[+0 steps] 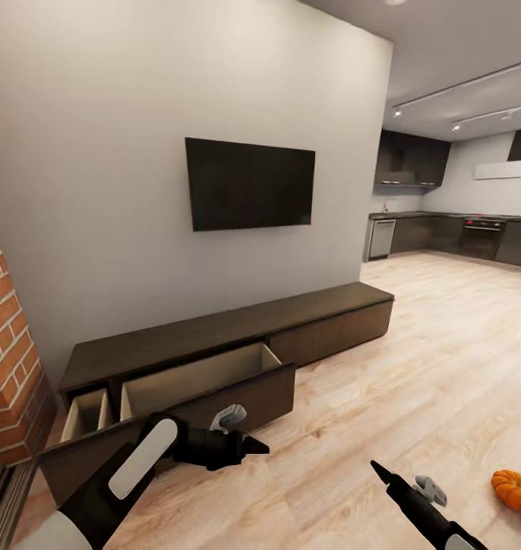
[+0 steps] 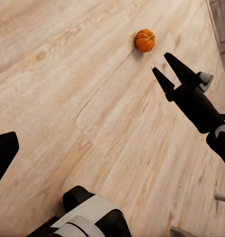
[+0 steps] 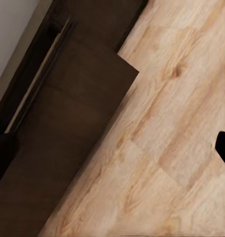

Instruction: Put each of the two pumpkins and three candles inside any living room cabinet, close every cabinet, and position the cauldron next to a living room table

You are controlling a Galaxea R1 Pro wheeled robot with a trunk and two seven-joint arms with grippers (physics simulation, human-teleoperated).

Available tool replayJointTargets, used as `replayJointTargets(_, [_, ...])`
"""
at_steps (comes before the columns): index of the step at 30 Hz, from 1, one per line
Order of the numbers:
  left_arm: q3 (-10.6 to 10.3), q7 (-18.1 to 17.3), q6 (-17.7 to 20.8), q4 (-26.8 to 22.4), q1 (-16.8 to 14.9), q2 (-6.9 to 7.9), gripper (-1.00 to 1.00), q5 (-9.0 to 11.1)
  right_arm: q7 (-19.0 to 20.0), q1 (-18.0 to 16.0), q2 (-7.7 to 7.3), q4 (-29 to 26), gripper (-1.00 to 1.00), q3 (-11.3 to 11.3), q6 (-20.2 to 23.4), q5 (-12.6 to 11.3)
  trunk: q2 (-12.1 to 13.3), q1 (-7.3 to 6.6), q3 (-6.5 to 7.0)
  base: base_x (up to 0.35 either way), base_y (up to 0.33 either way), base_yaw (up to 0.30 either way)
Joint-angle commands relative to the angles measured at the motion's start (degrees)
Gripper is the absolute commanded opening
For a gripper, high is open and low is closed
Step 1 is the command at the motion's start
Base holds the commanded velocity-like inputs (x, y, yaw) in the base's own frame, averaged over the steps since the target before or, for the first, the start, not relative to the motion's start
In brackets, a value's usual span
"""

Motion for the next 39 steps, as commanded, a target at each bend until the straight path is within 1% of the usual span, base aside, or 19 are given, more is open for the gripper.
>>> replayJointTargets(1, [-0.1, 0.6, 0.0, -0.1, 0.0, 0.03, 1.00, 0.6, 0.2, -0.1, 0.00, 0.2, 1.00, 0.2, -0.3, -0.1, 0.0, -0.04, -0.06, -0.263, 0.000, -0.272])
replayJointTargets(8, [-0.1, 0.6, 0.0, -0.1, 0.0, 0.06, 1.00, 0.6, 0.2, -0.1, 0.00, 1.4, 1.00, 0.0, -0.3, -0.3, 0.0, -0.04, -0.06, -0.213, 0.000, -0.273])
replayJointTargets(28, [-0.1, 0.6, 0.0, -0.1, 0.0, 0.07, 1.00, 0.5, 0.2, -0.1, -0.01, 1.6, 1.00, 0.0, -1.1, -0.3, 0.0, -0.04, -0.06, -0.008, 0.000, -0.273])
replayJointTargets(34, [-0.1, 0.7, 0.0, 0.0, 0.0, 0.08, 1.00, 0.4, 0.2, -0.1, 0.01, 3.2, 1.00, 0.0, -4.2, -0.3, 0.0, -0.04, -0.06, 0.019, 0.000, -0.273])
replayJointTargets(39, [-0.1, 0.7, -0.1, 0.0, 0.0, 0.08, 1.00, 0.4, 0.2, -0.1, -0.01, 3.6, 1.00, 0.0, -4.8, -0.3, 0.0, -0.04, -0.06, 0.094, 0.000, -0.273])
